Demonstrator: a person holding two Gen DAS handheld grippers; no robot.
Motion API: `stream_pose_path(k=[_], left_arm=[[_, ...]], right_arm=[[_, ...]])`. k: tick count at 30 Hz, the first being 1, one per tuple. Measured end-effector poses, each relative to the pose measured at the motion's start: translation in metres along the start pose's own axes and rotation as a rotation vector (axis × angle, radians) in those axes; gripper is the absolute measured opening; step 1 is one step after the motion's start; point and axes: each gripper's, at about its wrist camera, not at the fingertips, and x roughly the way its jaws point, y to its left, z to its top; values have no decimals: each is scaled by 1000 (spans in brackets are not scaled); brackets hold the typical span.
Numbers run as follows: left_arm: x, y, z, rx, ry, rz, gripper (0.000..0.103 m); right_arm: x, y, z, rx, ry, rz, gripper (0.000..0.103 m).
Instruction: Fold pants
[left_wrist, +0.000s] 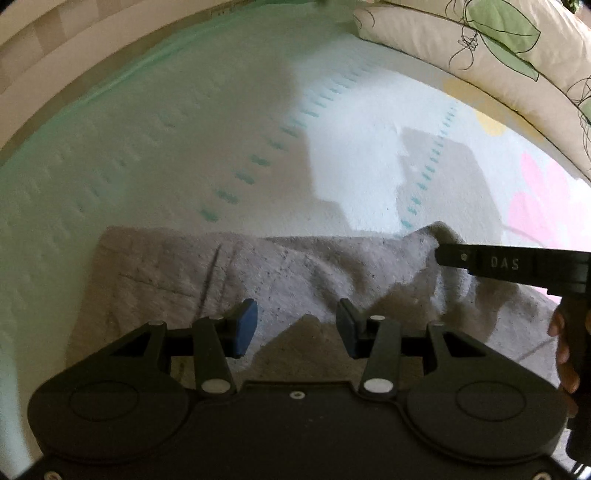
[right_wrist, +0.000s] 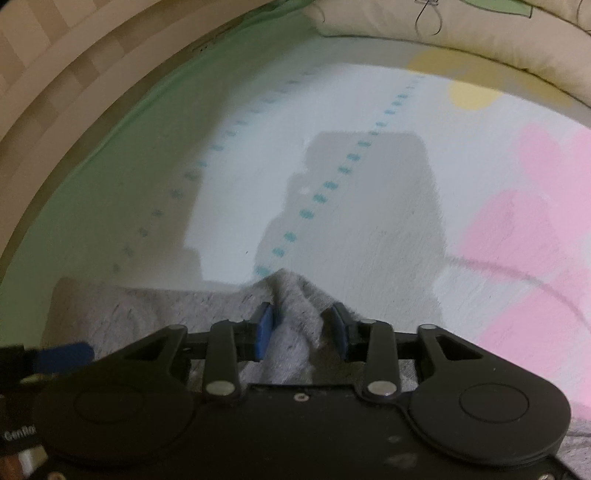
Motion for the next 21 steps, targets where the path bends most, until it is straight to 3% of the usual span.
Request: stream_pose_path(k=[1,2,5,7,10,17,19,21], left_arm=[[-2,0,0,5,-3,2,55],[-3,0,0,9,-6,1,55],[-5,-1,0,19,-12,-2,55],[-3,0,1,22,-15,7,55],[-1,0,0,20,-6,4,55],[2,-1,1,30,5,17,55],[4,-2,1,34,11,22,55],[5,-4,0,45,13,27,55]], right_arm=[[-1,1,0,-9,5,13,10],[-1,1,-1,-16,15,21,6],[-7,10,0,-73,-3,-1,5],[-11,15,5,-98,-31,-17,4],[-10,8,10,-39,-64,-25,4],[14,-1,3,9,-46,-48,5],[12,-4,6,34,-53,-41,7],[6,-6,8,49,-75,-48,18]])
